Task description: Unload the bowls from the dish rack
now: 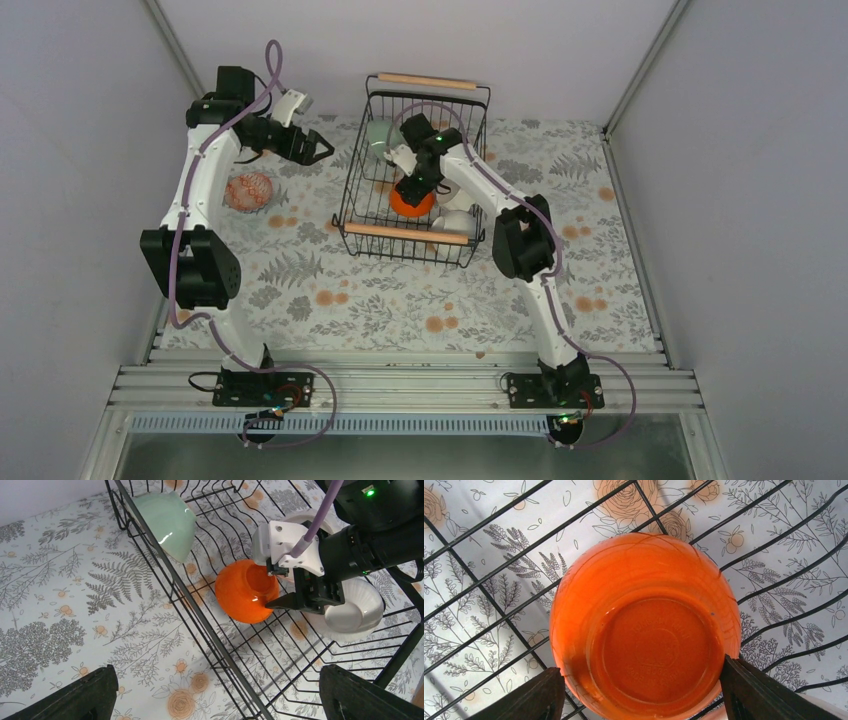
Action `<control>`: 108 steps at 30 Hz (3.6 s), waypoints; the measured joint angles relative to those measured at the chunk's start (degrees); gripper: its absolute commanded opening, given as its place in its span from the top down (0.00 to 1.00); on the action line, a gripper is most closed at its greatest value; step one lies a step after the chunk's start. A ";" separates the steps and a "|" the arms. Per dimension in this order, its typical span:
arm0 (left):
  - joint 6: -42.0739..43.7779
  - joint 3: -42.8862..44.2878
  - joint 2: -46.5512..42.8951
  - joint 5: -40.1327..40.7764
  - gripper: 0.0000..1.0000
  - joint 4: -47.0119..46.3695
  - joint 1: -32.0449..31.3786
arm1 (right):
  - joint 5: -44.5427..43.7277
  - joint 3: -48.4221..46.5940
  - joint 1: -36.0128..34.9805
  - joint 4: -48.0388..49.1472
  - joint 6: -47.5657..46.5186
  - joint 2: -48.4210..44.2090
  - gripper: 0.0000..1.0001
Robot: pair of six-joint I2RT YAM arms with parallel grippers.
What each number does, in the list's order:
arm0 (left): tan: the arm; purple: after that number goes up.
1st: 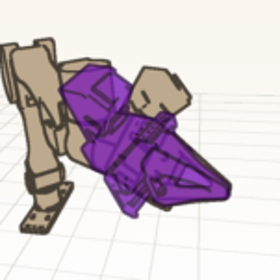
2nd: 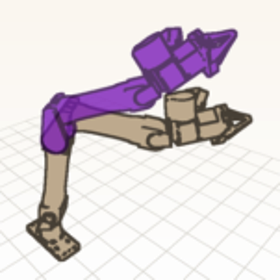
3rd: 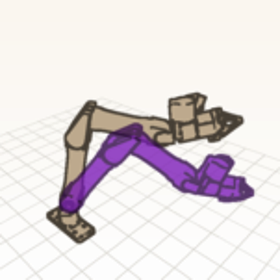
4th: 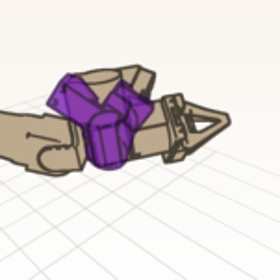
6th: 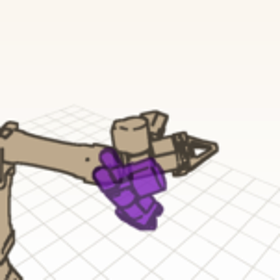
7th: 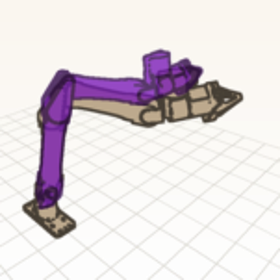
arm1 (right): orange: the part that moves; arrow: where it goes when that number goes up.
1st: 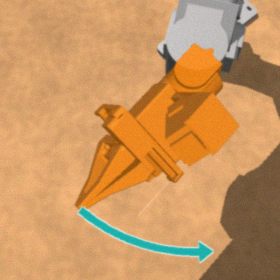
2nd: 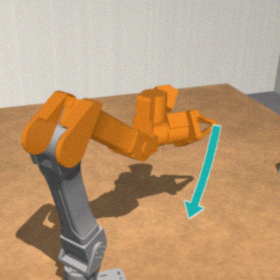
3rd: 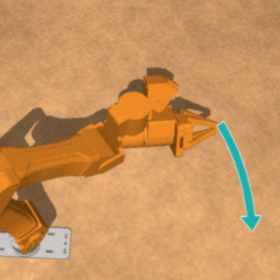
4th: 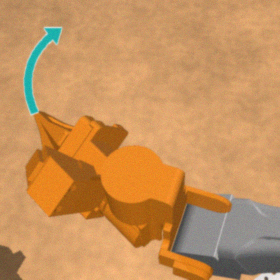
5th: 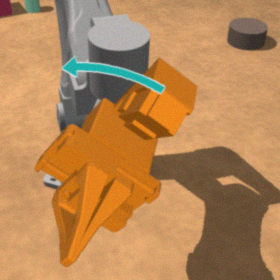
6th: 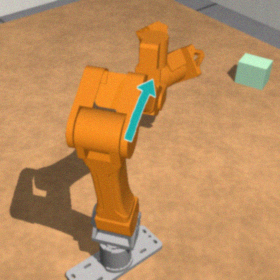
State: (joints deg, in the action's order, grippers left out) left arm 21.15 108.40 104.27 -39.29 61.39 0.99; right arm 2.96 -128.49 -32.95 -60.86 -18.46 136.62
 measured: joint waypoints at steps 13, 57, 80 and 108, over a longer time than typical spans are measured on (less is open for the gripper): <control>0.00 -1.14 -0.68 -0.09 0.00 0.00 -0.20 | -1.11 -0.52 -0.04 0.92 0.00 0.61 0.26; 0.09 -2.67 -2.14 -1.70 0.00 -0.02 -0.26 | -1.31 -2.97 0.00 3.04 0.02 2.23 0.41; -0.92 -2.56 -2.47 -4.72 0.00 -0.24 -0.48 | -0.66 -2.34 0.48 4.63 0.94 1.33 0.59; -5.49 1.16 -2.32 -18.32 0.00 -6.54 -0.92 | 2.89 -3.08 3.28 3.65 1.01 -3.26 0.24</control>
State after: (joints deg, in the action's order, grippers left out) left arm 15.66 109.56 101.95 -57.60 54.85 0.08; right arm 5.85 -131.57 -29.67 -57.21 -17.45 133.36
